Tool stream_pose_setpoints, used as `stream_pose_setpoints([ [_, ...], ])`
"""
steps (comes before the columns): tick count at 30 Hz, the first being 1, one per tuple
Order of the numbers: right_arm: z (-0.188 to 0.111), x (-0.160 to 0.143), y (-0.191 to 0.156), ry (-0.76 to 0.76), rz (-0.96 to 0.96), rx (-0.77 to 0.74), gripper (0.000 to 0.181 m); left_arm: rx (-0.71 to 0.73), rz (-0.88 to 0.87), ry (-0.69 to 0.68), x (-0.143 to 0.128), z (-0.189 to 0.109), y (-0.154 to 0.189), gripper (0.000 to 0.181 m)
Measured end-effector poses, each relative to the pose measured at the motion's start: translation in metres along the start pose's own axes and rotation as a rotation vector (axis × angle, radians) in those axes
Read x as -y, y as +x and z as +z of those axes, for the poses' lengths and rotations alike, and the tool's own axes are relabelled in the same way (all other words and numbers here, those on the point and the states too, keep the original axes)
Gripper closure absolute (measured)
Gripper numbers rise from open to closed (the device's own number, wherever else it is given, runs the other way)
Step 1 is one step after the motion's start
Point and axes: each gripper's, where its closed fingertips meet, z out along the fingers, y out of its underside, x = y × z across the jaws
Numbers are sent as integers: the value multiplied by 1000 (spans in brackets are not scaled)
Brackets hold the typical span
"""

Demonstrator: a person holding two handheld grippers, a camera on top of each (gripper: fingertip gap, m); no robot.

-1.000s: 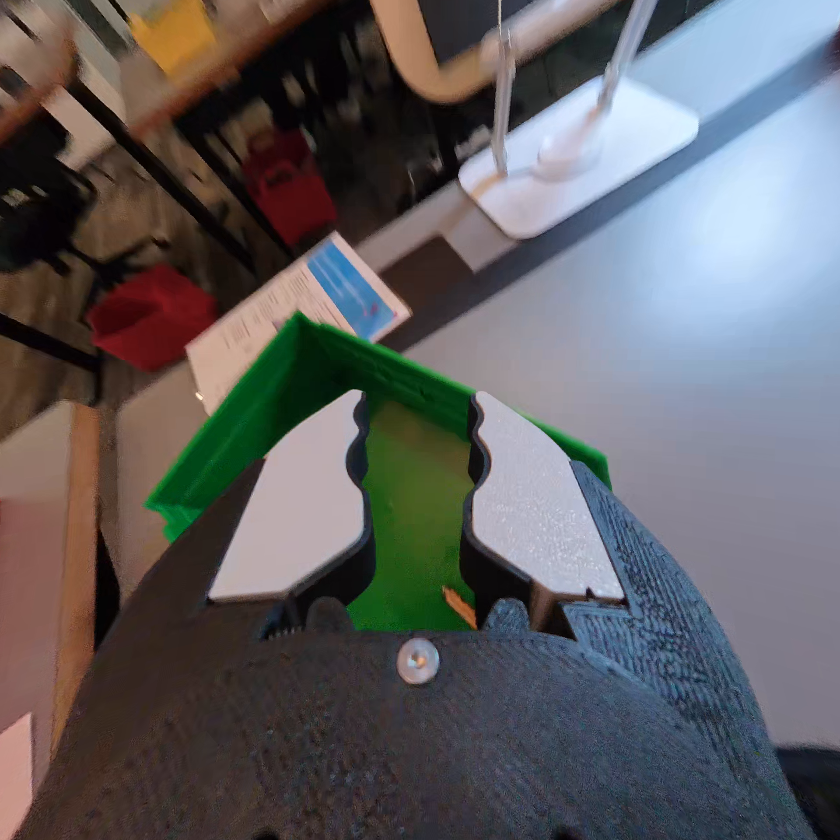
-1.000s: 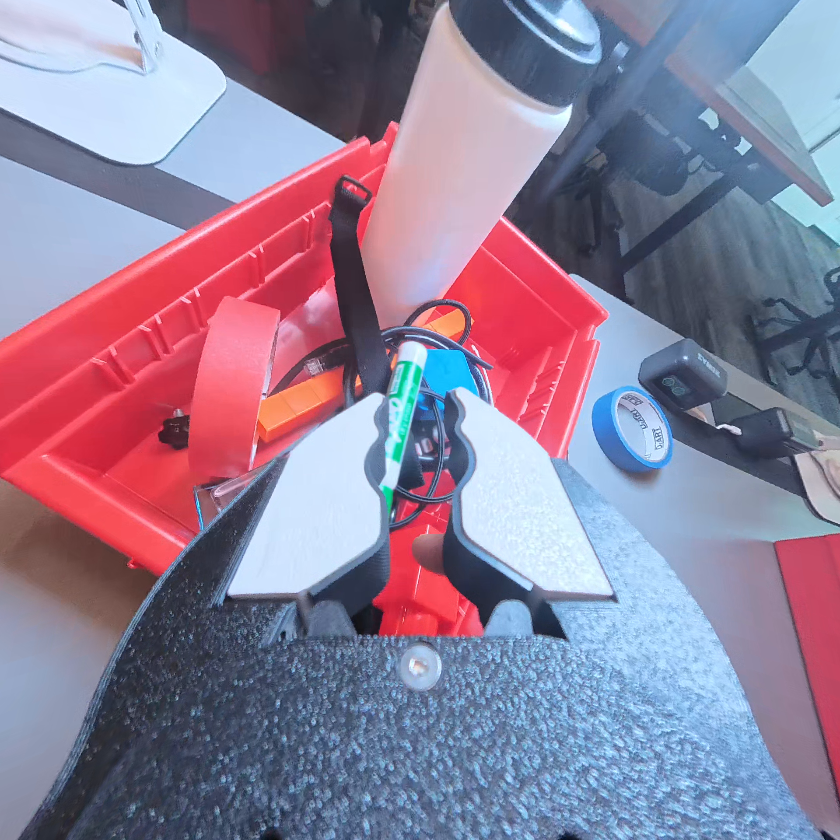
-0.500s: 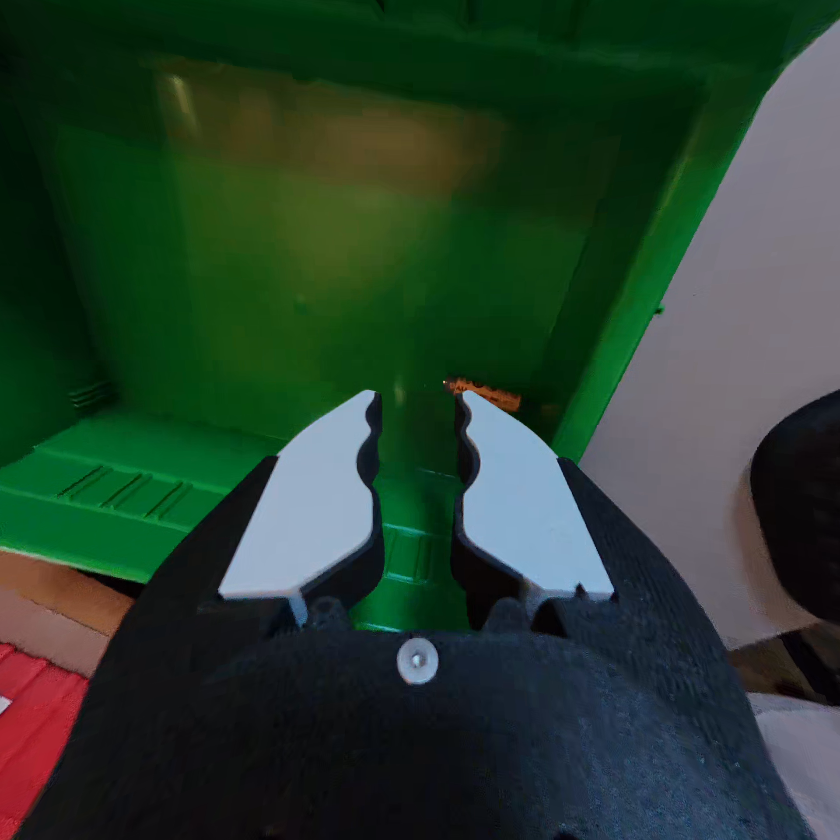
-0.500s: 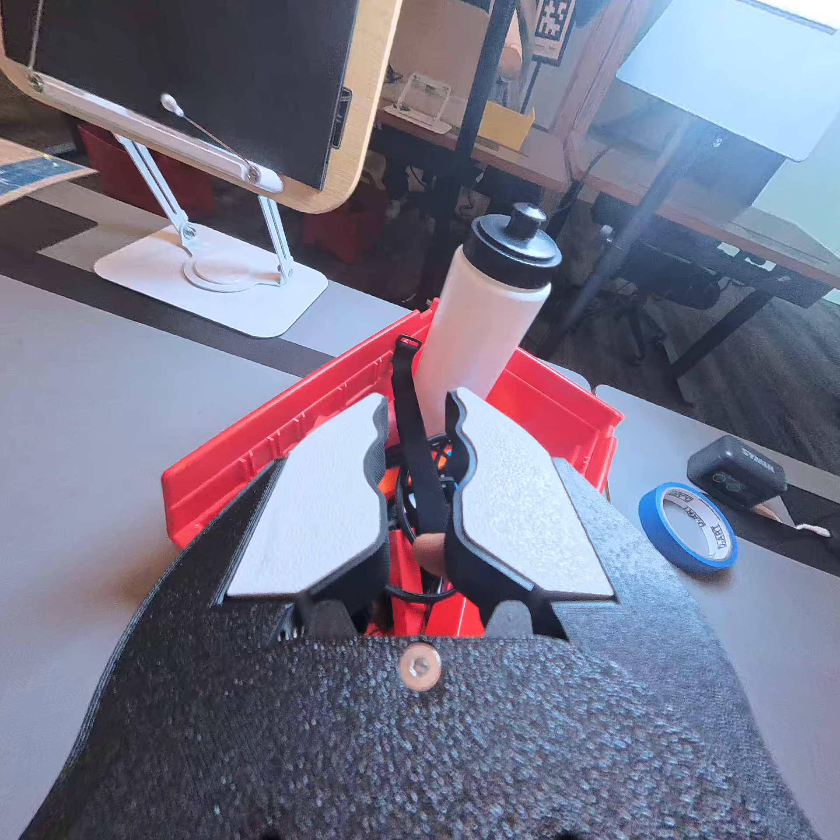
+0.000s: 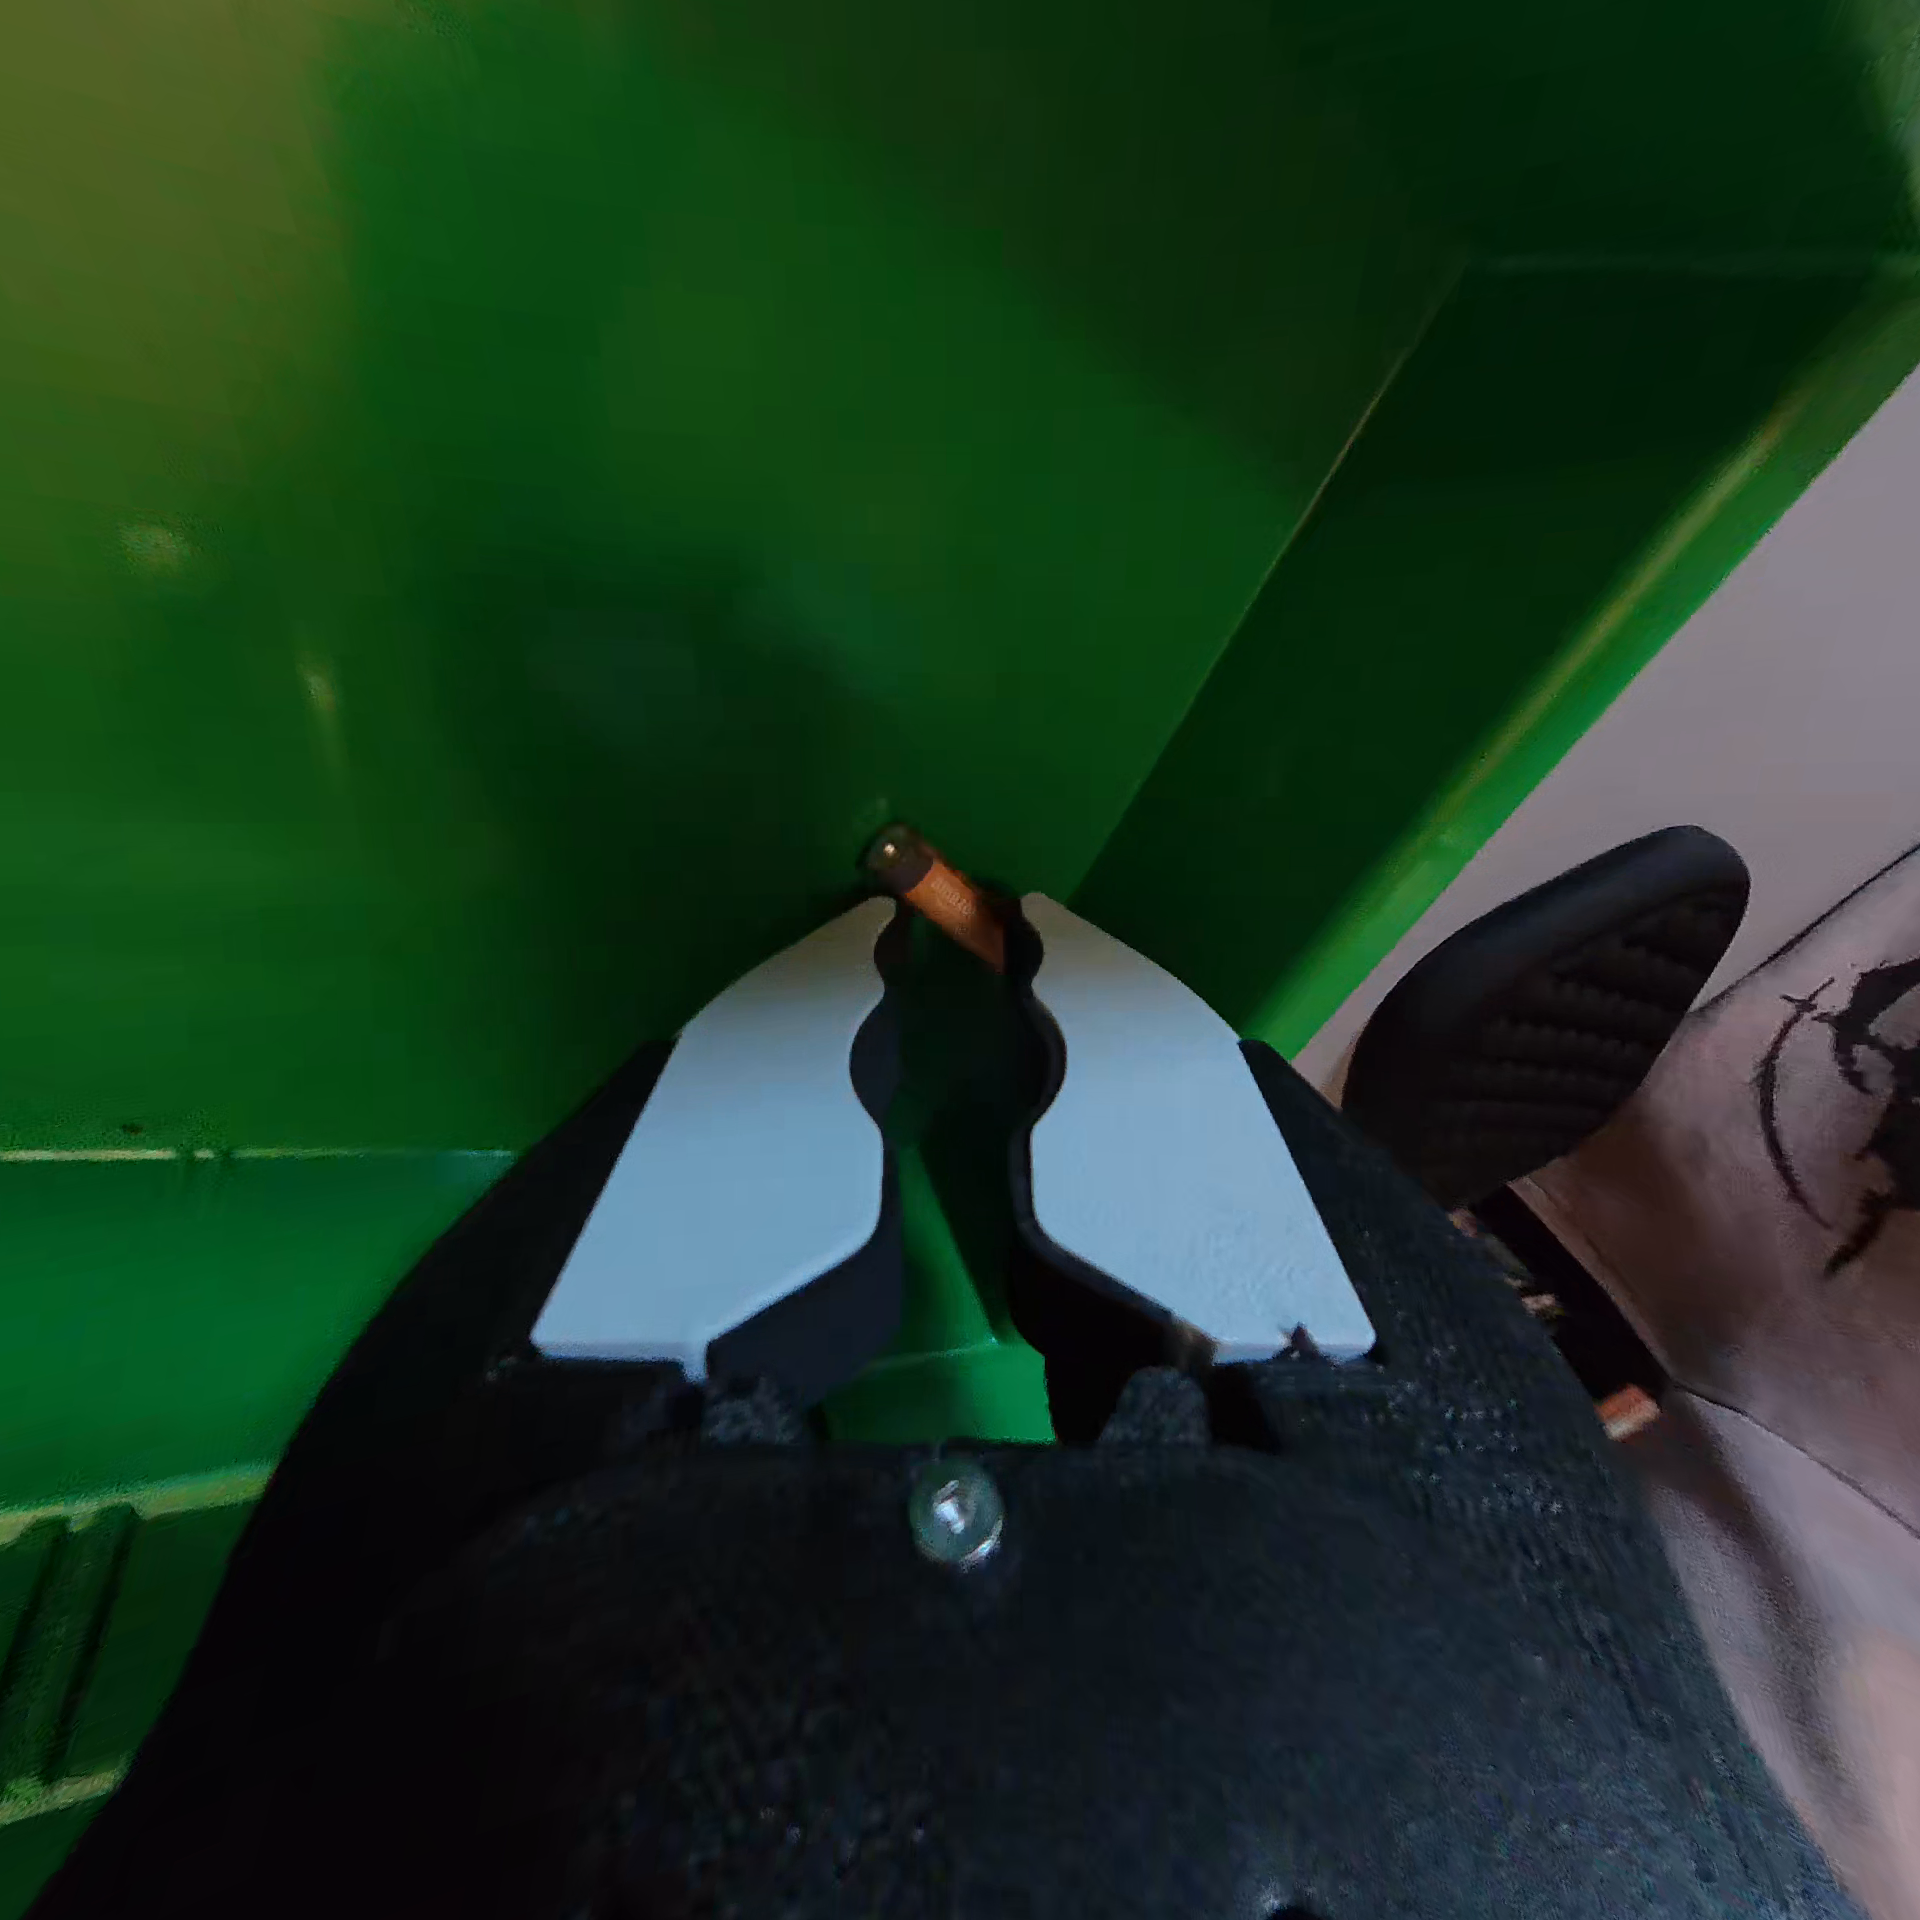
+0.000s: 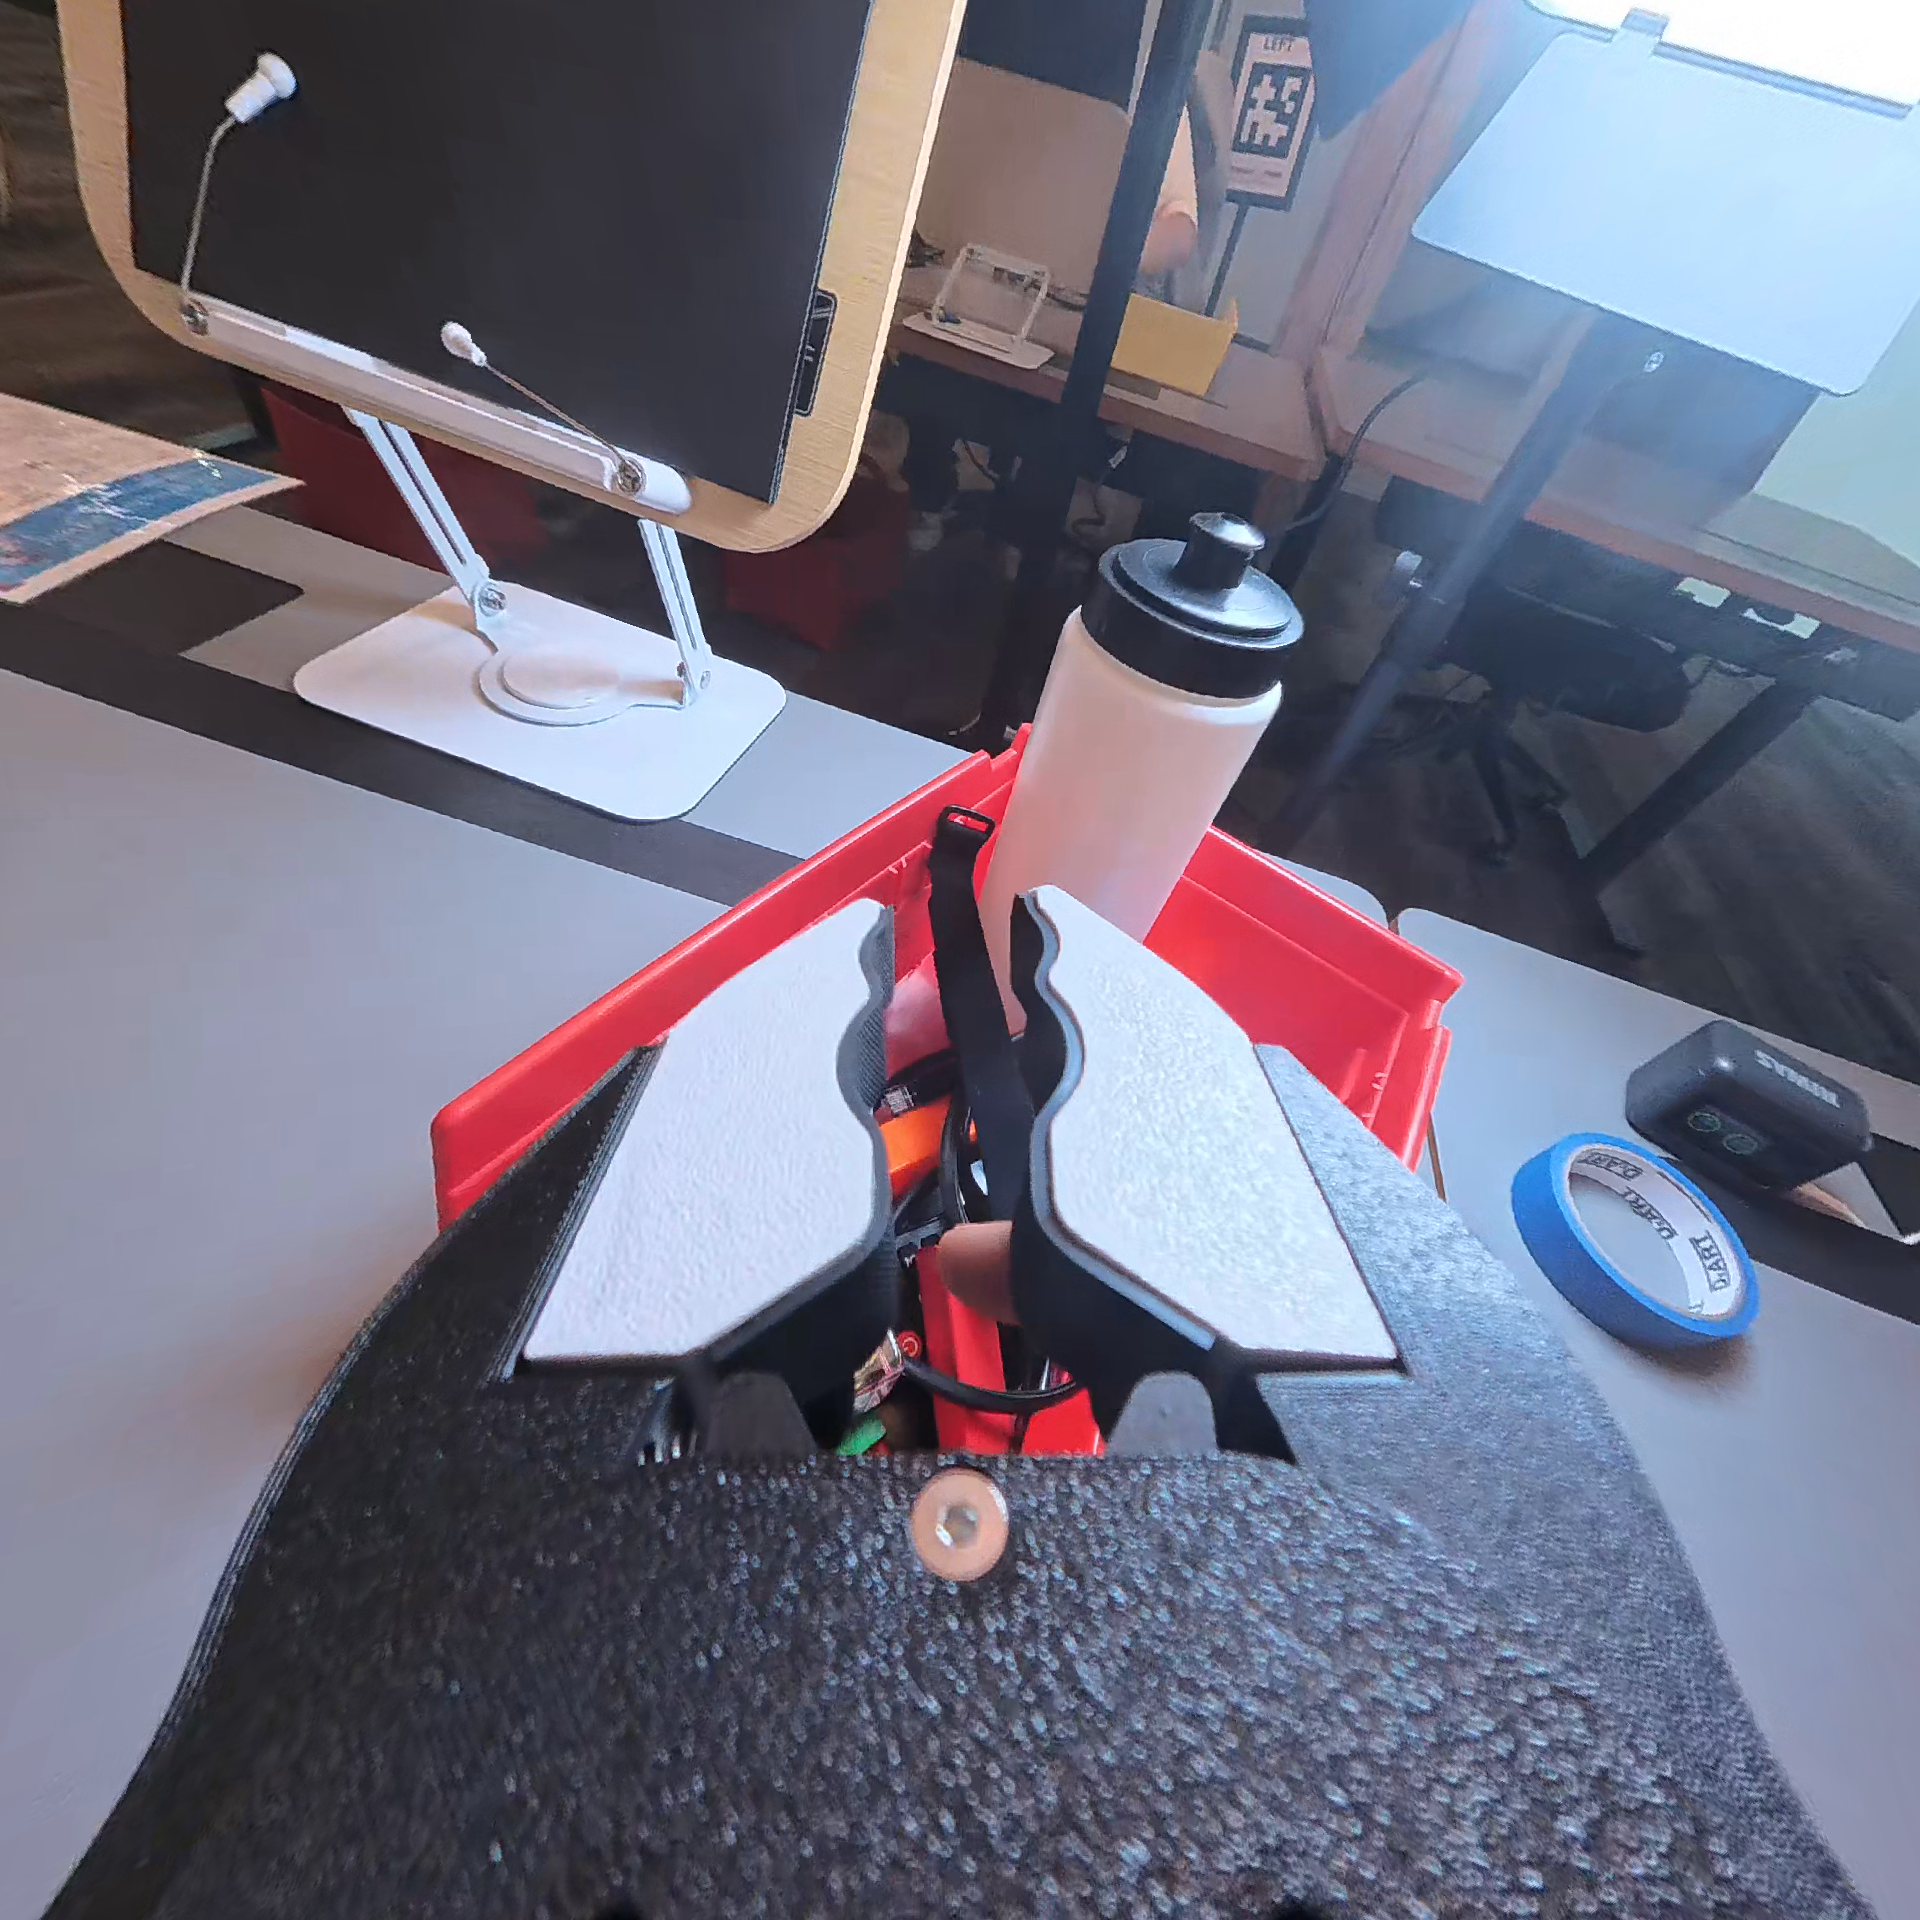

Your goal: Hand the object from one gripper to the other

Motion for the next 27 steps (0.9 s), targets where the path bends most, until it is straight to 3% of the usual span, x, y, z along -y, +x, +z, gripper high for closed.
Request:
stream_pose_setpoints([
  [4,0,-1,0,-7,-30,-13,160,138,144,127,21,-8,-4,170],
  [9,-6,10,-4,36,-32,-3,161,223,236,506,59,-61,11,170],
  [11,-10,22,-14,90,-50,33,161,224,269,698,70,-93,30,171],
  [14,-22,49,-52,231,-119,172,161,154,418,1047,82,-144,89,171],
  [19,-54,81,-146,427,-238,488,159,-180,585,1427,101,-188,201,171],
  [23,-69,85,-205,445,-276,631,153,-484,696,1521,123,-198,276,171],
  [27,-83,99,-241,507,-154,717,152,-865,693,1581,135,-211,331,171],
])
